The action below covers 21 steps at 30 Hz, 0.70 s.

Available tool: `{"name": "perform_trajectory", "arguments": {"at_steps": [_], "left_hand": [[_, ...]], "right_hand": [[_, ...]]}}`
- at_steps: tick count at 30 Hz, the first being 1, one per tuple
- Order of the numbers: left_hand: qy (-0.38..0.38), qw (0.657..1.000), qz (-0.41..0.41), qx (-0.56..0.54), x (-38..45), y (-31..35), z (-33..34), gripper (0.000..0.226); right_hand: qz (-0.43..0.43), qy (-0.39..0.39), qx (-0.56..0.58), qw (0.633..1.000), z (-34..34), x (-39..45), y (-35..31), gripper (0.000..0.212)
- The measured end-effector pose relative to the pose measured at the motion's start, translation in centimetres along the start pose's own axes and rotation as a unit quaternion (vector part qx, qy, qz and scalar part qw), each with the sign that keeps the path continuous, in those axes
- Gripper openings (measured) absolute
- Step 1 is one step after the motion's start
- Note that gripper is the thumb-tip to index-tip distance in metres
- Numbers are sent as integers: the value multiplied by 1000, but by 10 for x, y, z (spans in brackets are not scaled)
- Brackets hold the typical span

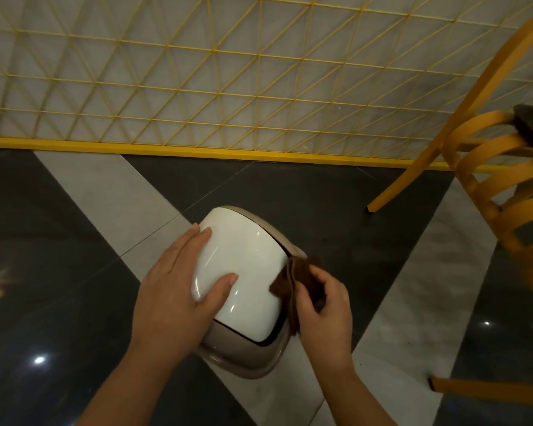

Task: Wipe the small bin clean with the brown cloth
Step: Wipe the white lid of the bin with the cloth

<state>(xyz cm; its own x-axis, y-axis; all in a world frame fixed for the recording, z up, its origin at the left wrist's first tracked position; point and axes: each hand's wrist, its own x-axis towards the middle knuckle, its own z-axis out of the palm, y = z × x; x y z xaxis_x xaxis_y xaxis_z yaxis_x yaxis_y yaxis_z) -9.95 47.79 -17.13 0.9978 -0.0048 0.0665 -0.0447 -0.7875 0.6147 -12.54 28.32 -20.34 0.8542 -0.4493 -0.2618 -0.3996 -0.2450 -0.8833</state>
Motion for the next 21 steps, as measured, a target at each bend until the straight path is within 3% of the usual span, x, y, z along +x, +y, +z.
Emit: {"name": "perform_trajectory", "arguments": {"at_steps": [7,15,21], "left_hand": [[8,1000,15,-9,1,-3,1,78],[2,1000,12,-12,-3,1,4,76],[-8,999,37,10,3,1,2,71]], "right_hand": [[153,-4,140,978,17,-56,13,38],[98,37,119,987,11,10,-17,30],[189,53,166,966,18,-46,-1,45]]}}
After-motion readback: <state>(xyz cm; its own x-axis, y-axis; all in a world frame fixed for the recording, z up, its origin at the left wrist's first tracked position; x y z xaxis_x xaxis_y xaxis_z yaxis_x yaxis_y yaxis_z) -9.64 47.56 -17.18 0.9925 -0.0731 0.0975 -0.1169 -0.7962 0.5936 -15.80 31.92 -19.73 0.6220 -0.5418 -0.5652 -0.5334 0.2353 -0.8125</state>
